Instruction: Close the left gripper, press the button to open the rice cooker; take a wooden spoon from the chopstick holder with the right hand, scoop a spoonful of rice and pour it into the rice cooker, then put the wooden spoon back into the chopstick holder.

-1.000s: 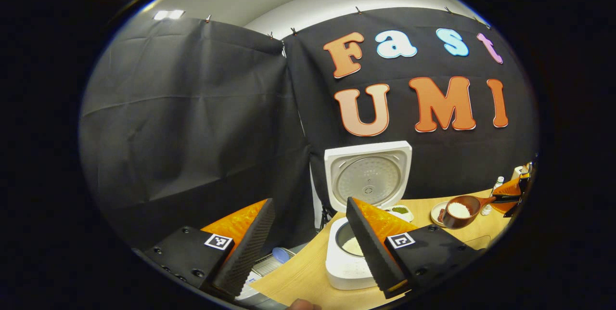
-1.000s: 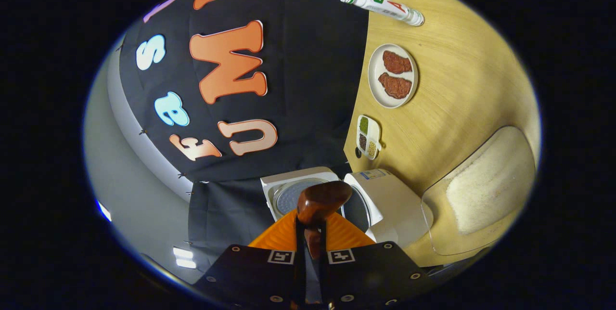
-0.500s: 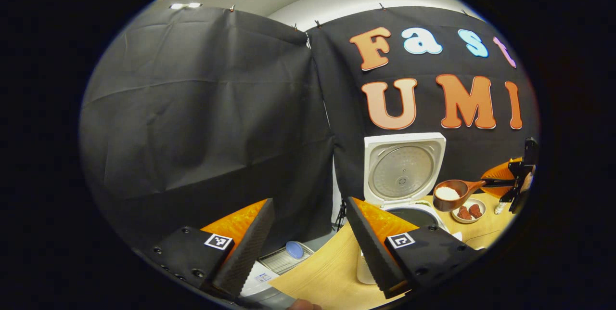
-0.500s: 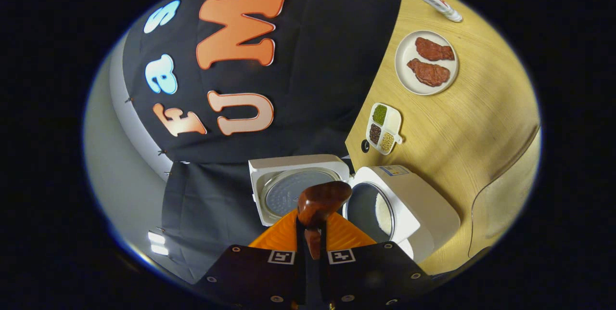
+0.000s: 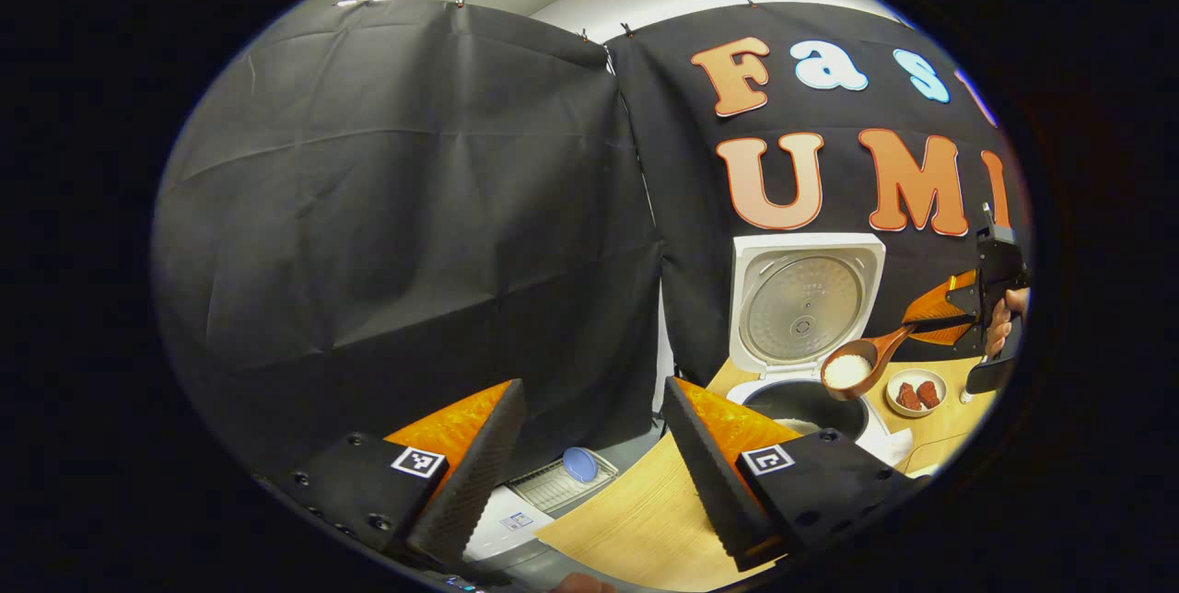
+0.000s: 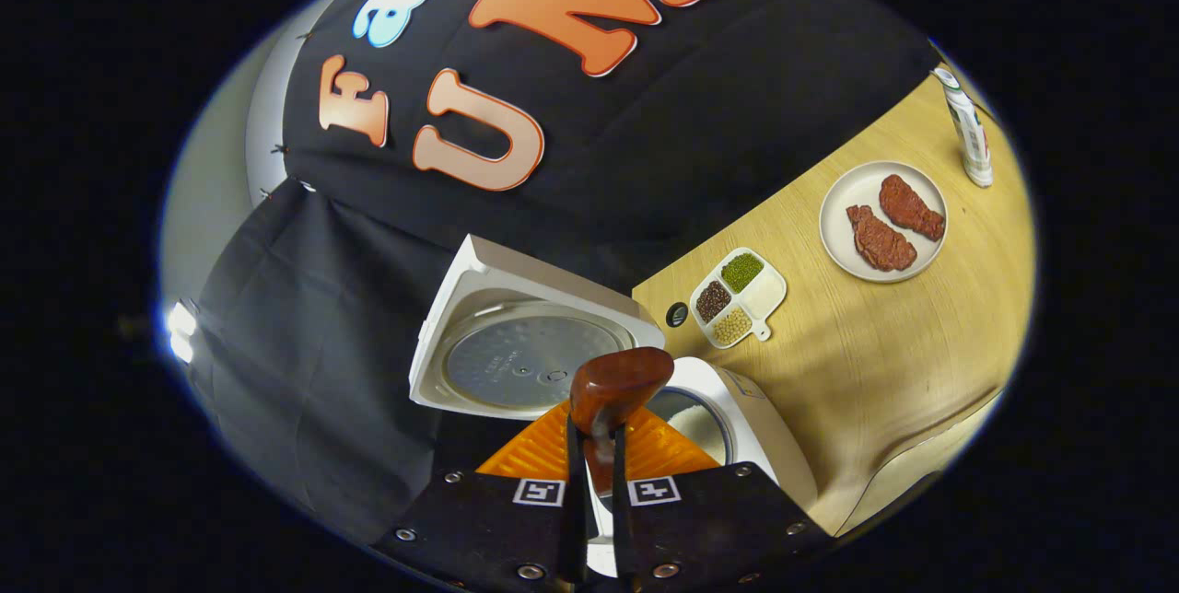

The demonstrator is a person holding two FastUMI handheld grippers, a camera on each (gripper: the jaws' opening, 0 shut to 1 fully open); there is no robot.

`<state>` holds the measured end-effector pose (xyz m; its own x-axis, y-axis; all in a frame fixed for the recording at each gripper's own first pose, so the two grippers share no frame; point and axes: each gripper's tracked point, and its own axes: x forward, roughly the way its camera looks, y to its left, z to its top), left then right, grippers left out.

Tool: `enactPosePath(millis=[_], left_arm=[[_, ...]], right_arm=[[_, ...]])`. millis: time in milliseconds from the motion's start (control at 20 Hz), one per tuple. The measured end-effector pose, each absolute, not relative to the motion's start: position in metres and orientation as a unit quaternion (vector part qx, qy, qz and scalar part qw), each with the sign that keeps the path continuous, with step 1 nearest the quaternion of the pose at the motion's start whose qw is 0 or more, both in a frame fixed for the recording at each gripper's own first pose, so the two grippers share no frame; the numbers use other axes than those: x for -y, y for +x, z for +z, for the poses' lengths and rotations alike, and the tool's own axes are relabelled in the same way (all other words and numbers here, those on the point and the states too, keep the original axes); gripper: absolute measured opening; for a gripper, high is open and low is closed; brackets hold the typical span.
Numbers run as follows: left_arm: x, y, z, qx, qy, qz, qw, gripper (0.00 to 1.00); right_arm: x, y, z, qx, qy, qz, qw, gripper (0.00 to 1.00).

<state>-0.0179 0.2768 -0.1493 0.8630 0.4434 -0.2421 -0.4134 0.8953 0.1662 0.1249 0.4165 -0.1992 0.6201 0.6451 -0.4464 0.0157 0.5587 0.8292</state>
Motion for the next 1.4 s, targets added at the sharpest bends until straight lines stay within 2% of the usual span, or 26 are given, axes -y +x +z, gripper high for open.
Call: enactPosePath(millis=[200,400,900,1400], left_arm=[[-0.289,-0.018,-0.153,-0.146,0.054,0.233,0.960,0.99],[-0.292,-0.017,-0.159,-0.153,0.044,0.235,0.959,1.00],[-0.293,-0.015,-0.159,-0.160,0.050,0.238,0.957,1.00],[-0.291,-0.014,-0.156,-0.158,0.054,0.233,0.958,1.00]], right_arm=[[-0.422,0.123,-0.206,-0.384,0.344,0.205,0.832,0.11],[-0.426,0.127,-0.200,-0.344,0.262,0.230,0.872,0.11],[-0.440,0.136,-0.167,-0.283,0.187,0.255,0.906,0.11],[-0.457,0.127,-0.114,-0.160,0.041,0.308,0.937,0.11]])
